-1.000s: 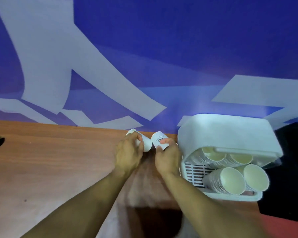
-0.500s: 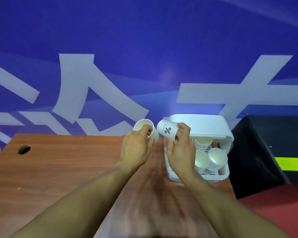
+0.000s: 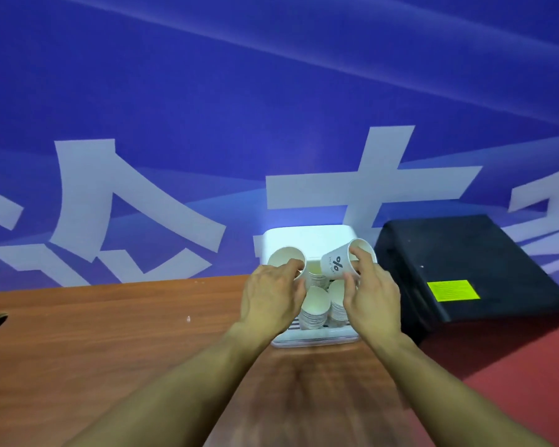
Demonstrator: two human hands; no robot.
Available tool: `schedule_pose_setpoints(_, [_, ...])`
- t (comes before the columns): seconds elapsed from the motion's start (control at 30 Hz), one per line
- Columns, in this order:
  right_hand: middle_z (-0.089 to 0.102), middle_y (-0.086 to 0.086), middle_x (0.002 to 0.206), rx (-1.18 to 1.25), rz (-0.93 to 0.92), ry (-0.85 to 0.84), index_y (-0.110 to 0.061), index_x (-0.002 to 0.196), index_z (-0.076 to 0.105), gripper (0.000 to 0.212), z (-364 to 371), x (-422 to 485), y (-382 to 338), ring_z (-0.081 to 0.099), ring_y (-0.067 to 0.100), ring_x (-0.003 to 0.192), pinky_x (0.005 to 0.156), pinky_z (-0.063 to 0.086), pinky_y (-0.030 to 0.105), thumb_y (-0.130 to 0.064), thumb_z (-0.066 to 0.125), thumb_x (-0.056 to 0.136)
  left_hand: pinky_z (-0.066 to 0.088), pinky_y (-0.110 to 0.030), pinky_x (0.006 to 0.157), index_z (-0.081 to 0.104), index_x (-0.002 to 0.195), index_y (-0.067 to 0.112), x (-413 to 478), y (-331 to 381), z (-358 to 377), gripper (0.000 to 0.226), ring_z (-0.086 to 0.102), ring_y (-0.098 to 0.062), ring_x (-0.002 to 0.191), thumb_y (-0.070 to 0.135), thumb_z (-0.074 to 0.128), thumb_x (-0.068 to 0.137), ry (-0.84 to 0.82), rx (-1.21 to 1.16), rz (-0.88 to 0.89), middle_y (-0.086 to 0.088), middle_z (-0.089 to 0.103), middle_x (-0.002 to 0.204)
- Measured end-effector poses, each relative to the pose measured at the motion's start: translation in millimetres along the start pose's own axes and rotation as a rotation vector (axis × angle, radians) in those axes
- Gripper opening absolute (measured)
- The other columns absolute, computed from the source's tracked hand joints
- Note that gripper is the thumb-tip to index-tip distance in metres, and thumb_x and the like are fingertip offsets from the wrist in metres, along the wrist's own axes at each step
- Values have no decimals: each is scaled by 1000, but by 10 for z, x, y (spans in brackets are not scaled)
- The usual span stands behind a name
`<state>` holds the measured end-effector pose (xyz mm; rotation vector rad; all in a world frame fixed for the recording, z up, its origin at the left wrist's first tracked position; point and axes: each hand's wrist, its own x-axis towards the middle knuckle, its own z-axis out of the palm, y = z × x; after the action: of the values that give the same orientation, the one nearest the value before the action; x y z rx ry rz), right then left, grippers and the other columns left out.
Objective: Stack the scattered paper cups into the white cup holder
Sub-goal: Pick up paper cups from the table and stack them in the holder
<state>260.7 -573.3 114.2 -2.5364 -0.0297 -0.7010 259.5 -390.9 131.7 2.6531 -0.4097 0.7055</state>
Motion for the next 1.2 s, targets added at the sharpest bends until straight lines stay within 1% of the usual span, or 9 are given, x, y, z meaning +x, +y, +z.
schedule_pose_setpoints(0.3, [59, 7, 70, -122, -107, -53, -17, 118, 59, 49, 28, 8, 379, 51, 30, 59, 55, 43, 32, -4, 74, 73, 34, -30, 57, 57, 98, 26, 54, 218, 448, 13, 60, -26, 68, 34, 57, 88, -166, 5, 51, 5, 69, 74])
schedule_pose_setpoints(0.43, [55, 2, 59, -173, -184, -69, -13, 106, 68, 52, 101, 77, 488, 50, 25, 53, 50, 41, 27, 2, 81, 58, 41, -30, 56, 56, 94, 27, 91, 197, 616, 11, 58, -25, 64, 35, 58, 88, -251, 47, 84, 5, 65, 67])
schedule_pose_setpoints(0.57, [56, -2, 57, -205, -193, -194, -16, 104, 69, 61, 270, 105, 602, 50, 21, 54, 52, 43, 25, -1, 83, 46, 41, -29, 55, 58, 87, 26, 121, 160, 777, 11, 58, -23, 59, 35, 63, 83, -317, 98, 135, 4, 61, 59])
schedule_pose_setpoints(0.67, [54, -5, 57, -204, -213, -286, -20, 105, 66, 59, 396, 100, 689, 49, 20, 57, 56, 41, 26, -2, 78, 49, 39, -28, 53, 57, 79, 27, 115, 143, 876, 15, 55, -20, 52, 35, 68, 76, -387, 159, 234, 6, 57, 54])
schedule_pose_setpoints(0.77, [55, -3, 61, -192, -203, -384, -21, 109, 62, 58, 516, 61, 780, 52, 23, 62, 60, 42, 30, -6, 71, 55, 37, -28, 52, 55, 75, 25, 99, 129, 971, 12, 52, -22, 47, 33, 64, 75, -424, 163, 277, 6, 55, 51])
schedule_pose_setpoints(0.9, [58, -4, 66, -218, -198, -484, -22, 115, 58, 56, 636, 12, 861, 52, 23, 70, 66, 43, 33, -10, 68, 61, 36, -28, 50, 59, 83, 23, 49, 48, 1152, 10, 54, -28, 52, 33, 59, 85, -450, 85, 253, 1, 58, 56])
schedule_pose_setpoints(1.0, [56, -3, 64, -194, -206, -473, -19, 111, 61, 48, 697, 3, 901, 51, 23, 69, 65, 45, 35, -9, 68, 64, 37, -32, 54, 57, 93, 23, 3, -37, 1275, 14, 55, -31, 63, 34, 49, 94, -494, 47, 211, -3, 61, 65])
schedule_pose_setpoints(1.07, [57, -3, 64, -181, -228, -458, -18, 108, 63, 40, 739, 3, 911, 52, 24, 68, 65, 44, 35, -11, 68, 68, 36, -32, 56, 56, 91, 23, -27, -68, 1326, 13, 55, -30, 65, 33, 48, 95, -512, 23, 211, -1, 62, 67])
schedule_pose_setpoints(1.2, [60, -4, 63, -183, -264, -446, -18, 100, 66, 22, 803, -20, 919, 55, 22, 65, 65, 44, 33, -20, 66, 78, 45, -34, 63, 59, 95, 22, -63, -107, 1397, 18, 56, -29, 74, 33, 44, 95, -575, -57, 157, -2, 65, 74])
